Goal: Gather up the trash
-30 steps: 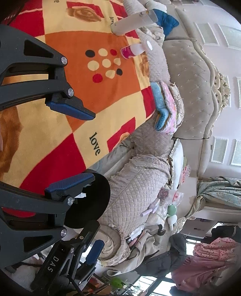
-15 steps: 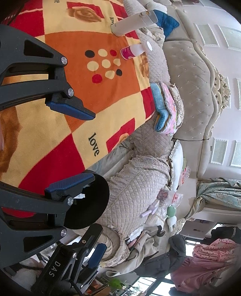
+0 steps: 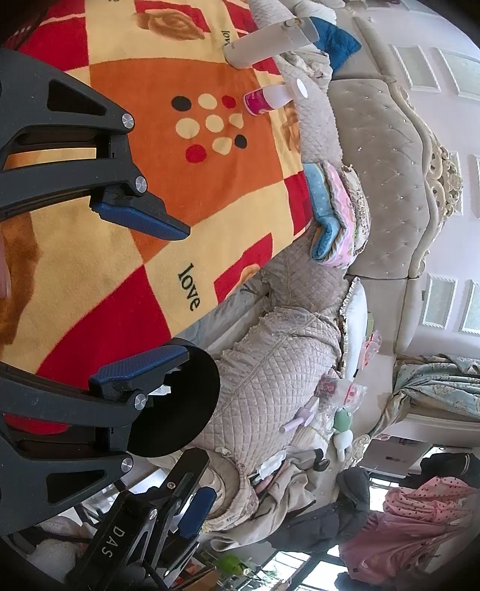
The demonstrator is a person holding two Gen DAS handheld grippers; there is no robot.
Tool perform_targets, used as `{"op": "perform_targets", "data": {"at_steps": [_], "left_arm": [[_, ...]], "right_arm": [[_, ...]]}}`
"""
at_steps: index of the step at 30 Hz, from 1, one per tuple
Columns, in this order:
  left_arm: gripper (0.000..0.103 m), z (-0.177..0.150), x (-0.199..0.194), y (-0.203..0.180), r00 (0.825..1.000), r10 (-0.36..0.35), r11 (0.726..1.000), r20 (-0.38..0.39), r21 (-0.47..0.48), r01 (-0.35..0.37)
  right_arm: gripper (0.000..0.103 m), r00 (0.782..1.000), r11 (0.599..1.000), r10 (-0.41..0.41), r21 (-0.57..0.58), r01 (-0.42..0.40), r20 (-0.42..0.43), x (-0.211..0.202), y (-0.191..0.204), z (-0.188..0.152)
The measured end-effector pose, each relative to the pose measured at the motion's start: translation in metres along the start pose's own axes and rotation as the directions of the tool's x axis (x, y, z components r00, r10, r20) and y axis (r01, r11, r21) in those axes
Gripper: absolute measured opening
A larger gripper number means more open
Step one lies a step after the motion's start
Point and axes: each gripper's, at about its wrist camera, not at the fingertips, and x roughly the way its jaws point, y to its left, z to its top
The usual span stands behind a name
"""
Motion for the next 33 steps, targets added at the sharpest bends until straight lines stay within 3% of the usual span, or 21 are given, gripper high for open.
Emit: {"op": "perform_targets", "data": {"at_steps": [33], "left_arm": [[0.058,-0.0055,0.0050,-0.0009,1.000,-0.004,1.000,-0.016,0.005,0.004]], "right_arm": [[0.073,1.000,1.000,0.003,-0.011,-0.003,-0.024,0.0064,-0.0003,-0.0011]]}}
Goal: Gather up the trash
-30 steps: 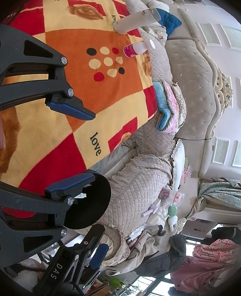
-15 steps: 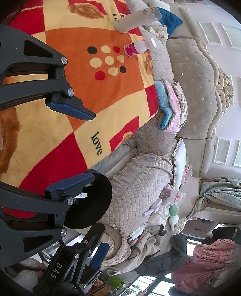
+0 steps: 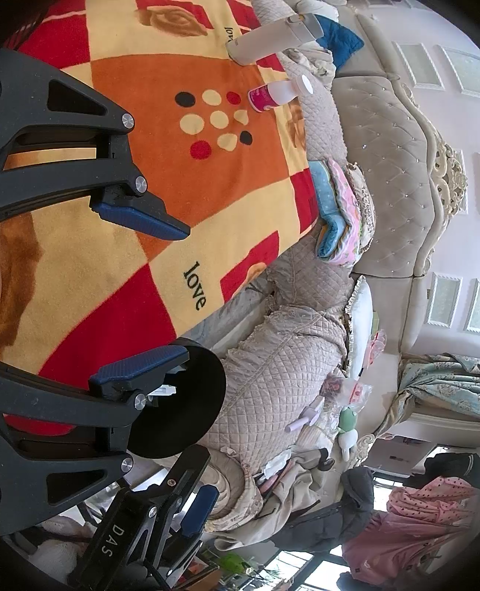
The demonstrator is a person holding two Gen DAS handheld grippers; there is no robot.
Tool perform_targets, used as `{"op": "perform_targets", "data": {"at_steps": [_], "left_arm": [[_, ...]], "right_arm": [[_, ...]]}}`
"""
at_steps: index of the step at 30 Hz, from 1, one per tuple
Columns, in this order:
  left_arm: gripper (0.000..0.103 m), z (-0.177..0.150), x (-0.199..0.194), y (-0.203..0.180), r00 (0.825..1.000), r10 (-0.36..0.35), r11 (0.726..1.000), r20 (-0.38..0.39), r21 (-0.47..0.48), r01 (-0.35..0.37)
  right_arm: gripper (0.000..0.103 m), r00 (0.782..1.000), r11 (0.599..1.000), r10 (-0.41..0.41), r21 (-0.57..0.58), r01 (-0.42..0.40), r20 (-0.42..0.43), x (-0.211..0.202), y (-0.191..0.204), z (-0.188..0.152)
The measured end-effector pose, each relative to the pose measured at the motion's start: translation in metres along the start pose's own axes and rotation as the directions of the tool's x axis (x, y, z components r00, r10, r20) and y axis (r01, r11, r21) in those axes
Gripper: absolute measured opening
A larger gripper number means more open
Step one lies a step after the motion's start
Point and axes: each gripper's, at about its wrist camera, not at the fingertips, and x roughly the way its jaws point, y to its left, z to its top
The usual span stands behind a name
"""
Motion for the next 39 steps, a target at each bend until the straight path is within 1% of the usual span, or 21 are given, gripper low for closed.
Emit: {"op": "perform_targets", "data": {"at_steps": [34,39], "left_arm": [[0.058,-0.0009,0.0032,-0.0016,1.000,-0.006,1.000,-0.010,0.000,0.006],[0.058,-0.0042,0.0050,0.0064,1.000,-0.010,1.000,-0.011,-0.013,0.010]], "right_arm": [[0.075,1.000,1.000,-0.003,-0.008,0.003,-0.020,0.0051,-0.0006,-0.0056],[0.075,0.999,1.000,0.001,-0.024,-0.001,-0.034,0.0089,0.0036,-0.0070]]}}
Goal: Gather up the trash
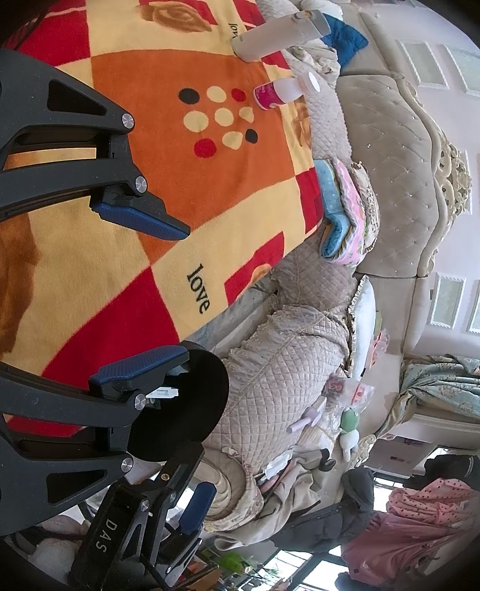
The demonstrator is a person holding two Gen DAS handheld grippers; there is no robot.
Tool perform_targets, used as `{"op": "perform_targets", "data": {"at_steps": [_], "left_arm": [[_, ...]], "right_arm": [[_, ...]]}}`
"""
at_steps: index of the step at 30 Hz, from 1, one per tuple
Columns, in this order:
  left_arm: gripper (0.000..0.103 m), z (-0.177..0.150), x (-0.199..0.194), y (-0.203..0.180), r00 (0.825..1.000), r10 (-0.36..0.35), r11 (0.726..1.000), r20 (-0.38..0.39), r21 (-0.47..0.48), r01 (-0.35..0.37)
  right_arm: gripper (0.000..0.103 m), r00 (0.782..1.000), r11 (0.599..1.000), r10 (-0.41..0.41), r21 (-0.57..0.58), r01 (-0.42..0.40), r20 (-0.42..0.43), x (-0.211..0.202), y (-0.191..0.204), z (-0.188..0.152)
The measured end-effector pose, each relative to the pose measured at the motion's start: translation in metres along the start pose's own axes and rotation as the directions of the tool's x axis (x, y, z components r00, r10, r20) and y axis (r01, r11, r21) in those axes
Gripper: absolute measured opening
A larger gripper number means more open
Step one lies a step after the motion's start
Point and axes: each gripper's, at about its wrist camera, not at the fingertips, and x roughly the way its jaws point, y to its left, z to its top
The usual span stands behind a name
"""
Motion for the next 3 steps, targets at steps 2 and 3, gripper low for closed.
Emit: {"op": "perform_targets", "data": {"at_steps": [2,3], "left_arm": [[0.058,-0.001,-0.001,0.009,1.000,0.001,1.000,-0.005,-0.012,-0.001],[0.058,-0.002,-0.002,0.014,1.000,0.006,1.000,-0.010,-0.022,-0.006]], "right_arm": [[0.075,1.000,1.000,0.007,-0.015,-0.007,-0.008,0.003,0.006,0.002],[0.075,1.000,1.000,0.016,-0.022,-0.016,-0.013,0.004,0.010,0.002]]}}
